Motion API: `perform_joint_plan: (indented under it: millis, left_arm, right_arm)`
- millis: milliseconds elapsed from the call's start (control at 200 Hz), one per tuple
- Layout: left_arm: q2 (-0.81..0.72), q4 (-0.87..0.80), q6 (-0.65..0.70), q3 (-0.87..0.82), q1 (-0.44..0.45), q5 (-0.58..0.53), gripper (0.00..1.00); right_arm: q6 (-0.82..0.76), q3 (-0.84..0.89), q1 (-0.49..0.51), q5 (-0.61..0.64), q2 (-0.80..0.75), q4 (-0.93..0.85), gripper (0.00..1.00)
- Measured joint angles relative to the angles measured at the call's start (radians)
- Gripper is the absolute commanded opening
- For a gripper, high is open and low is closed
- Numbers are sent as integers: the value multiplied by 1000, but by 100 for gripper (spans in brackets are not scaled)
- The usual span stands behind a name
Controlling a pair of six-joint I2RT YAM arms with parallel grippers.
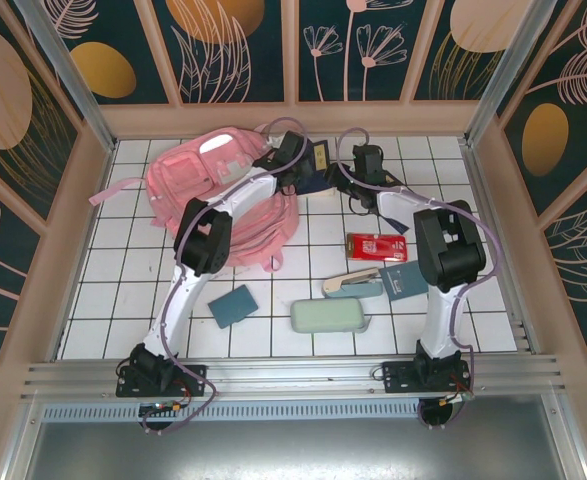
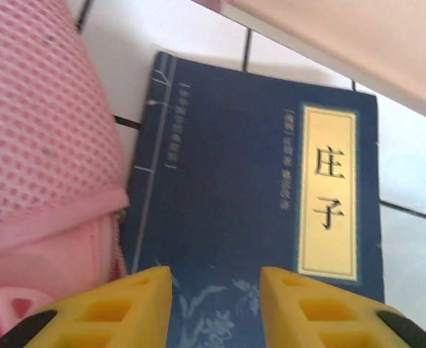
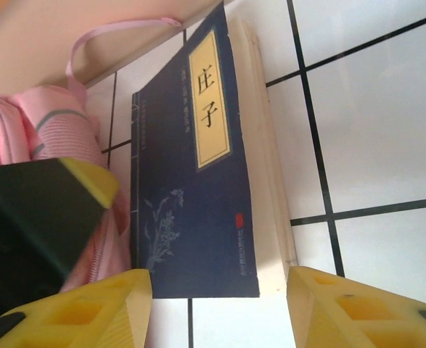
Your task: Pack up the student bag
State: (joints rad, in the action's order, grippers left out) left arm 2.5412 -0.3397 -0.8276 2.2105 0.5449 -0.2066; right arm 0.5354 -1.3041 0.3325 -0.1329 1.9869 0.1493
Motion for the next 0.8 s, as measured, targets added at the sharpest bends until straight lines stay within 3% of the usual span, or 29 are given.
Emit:
perform_joint_plan:
  millis: [300, 586, 696, 801]
  left_arm:
    - [0, -40, -11, -2, -33, -92, 39]
    - [0, -50, 35, -2, -36, -81, 39]
    - [0, -50, 46, -2, -37, -70, 39]
    - [0, -51, 51, -2, -40, -59, 39]
  right_arm:
    - [-19, -101, 0, 0, 79, -29, 52]
    - [-66, -258, -2, 0, 217, -102, 47]
    - [-74, -272, -6, -2, 251, -114, 37]
    - [-76, -272, -10, -18, 261, -129, 19]
